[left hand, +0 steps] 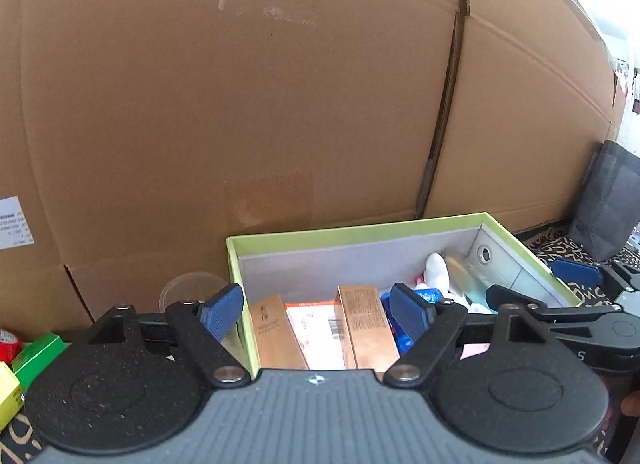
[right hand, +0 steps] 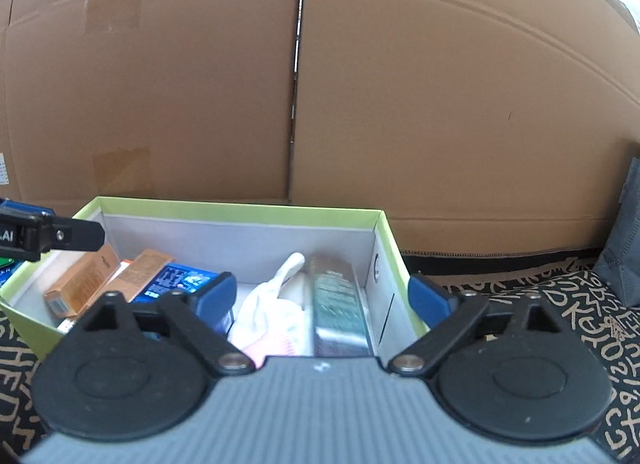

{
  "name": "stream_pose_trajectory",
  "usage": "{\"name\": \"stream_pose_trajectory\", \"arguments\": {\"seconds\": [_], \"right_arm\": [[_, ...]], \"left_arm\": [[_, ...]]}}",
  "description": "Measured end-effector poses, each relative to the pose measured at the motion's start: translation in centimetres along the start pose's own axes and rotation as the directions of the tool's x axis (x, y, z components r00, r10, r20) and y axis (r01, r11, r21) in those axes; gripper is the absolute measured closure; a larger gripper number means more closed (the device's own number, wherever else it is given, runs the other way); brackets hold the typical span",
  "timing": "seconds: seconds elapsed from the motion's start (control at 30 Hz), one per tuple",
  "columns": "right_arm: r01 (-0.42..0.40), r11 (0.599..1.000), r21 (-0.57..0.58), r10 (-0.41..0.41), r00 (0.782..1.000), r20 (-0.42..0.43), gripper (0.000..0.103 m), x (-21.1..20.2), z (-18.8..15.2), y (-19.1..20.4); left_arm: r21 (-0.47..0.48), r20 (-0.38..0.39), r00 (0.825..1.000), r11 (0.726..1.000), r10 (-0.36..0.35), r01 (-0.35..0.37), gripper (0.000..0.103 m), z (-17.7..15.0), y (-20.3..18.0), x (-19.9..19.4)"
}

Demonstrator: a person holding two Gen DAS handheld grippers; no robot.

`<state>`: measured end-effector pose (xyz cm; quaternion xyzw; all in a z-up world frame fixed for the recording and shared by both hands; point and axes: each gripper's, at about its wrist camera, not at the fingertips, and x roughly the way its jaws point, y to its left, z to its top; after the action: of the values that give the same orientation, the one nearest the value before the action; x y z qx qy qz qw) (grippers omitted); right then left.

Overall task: Organize objects
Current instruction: 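Carry both boxes into the lime-green box and open both tools, then move both open tools back over the table items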

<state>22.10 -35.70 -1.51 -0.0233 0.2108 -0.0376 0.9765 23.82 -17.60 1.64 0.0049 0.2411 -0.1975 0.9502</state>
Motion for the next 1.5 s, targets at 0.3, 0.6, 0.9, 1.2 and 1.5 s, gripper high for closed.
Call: {"name": "stream_pose_trajectory", "arguments": {"seconds": [0.3,0.6,0.9,1.2,1.5], "right_arm": [[-0.003,1.000,-0.009,0.004,0.998,0.061,0.000,-3.3,1.4,0.6],[-0.032,0.998,-0.048,0.039,0.988,0.148,0.000,-8.1,2.2,2.7],[-0.174,0.984,-0.050,0.180,0.965,0.191,0.000,-13.0,1.2,6.7],[-0.309,0.941,-0.135,0.325,0.938,0.117,0.000,-14.4,-1.4,13.3],[-0.438,0.882,-0.174,0.446,0.895,0.009,0.000,-13.0,-3.0,20.5]], "left_arm": [[0.012,0.026,1.000,1.000,-0.007,0.007,0.019,0.3,-0.4,-2.5],[-0.011,0.060,0.998,1.000,-0.012,0.013,0.017,-0.2,0.4,-7.1],[-0.035,0.052,0.996,0.997,0.070,-0.068,0.016,-4.5,3.8,-12.7],[-0.102,0.005,0.978,0.973,0.207,-0.205,0.016,-9.2,10.4,-16.4],[-0.152,-0.024,0.946,0.935,0.322,-0.322,0.016,-10.6,17.8,-17.4]]}}
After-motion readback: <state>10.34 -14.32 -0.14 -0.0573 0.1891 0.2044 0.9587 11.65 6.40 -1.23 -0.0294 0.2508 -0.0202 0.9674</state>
